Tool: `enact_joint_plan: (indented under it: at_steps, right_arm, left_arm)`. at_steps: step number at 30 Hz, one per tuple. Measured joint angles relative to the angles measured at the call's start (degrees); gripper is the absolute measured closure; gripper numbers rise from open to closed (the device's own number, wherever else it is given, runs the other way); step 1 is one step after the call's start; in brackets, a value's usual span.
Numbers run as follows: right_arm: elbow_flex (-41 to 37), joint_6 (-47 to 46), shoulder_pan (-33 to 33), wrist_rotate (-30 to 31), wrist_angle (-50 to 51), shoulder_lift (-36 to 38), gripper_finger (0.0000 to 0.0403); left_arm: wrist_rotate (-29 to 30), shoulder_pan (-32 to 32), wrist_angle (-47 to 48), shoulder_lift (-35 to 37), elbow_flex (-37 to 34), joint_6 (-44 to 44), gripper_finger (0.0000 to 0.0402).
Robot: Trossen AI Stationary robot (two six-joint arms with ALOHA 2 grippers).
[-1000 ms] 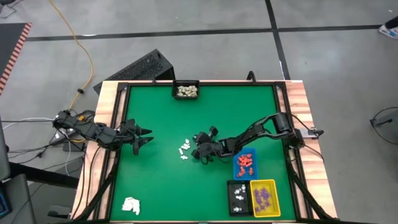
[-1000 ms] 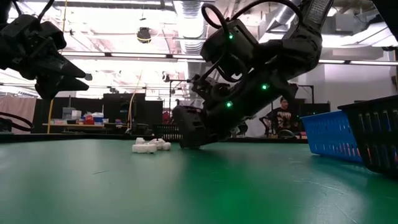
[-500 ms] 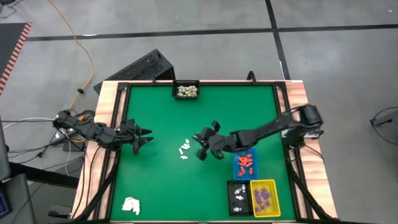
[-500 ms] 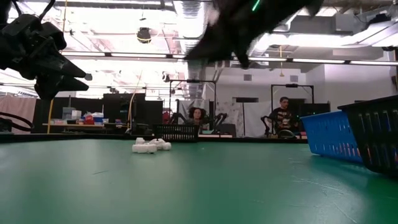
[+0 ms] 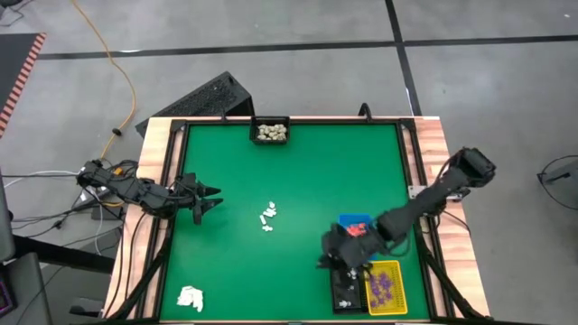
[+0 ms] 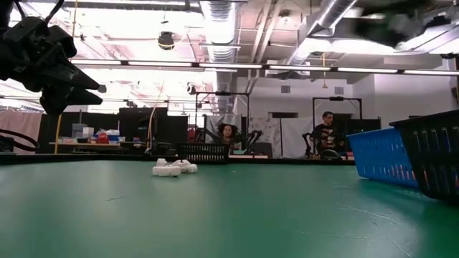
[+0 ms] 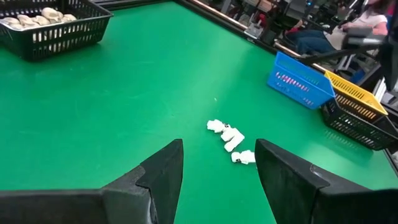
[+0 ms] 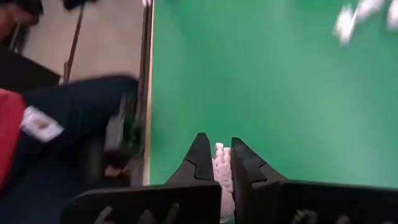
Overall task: Sort Halloween decoration
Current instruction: Put the white skeleton toy into the bottom black bin
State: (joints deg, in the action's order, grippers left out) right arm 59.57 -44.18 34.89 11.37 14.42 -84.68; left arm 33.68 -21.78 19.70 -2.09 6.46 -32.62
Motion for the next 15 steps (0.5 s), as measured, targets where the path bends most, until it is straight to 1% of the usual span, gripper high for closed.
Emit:
enact_joint_plan:
  at_steps: [4, 7, 11, 15]
  right_arm:
    - [-0.02, -12.68, 5.42, 0.24, 7.02, 0.00, 0.0389]
    - [-0.01, -19.60, 7.92, 1.35, 10.18, -0.20, 0.0389]
    - [-0.04, -23.95, 9.71, 1.85, 12.94, -1.66, 0.0386]
    - [-0.04, -24.87, 9.68, 1.86, 13.12, -3.06, 0.0359]
  left_arm:
    - [0.28, 0.01, 0.04, -0.01, 0.00, 0.34, 0.0213]
    - [0.55, 0.00, 0.07, -0.01, 0.00, 0.70, 0.0213]
    - [1.64, 0.01, 0.09, -0.02, 0.00, 0.85, 0.0213]
    - [1.75, 0.02, 0.09, 0.00, 0.00, 0.87, 0.0213]
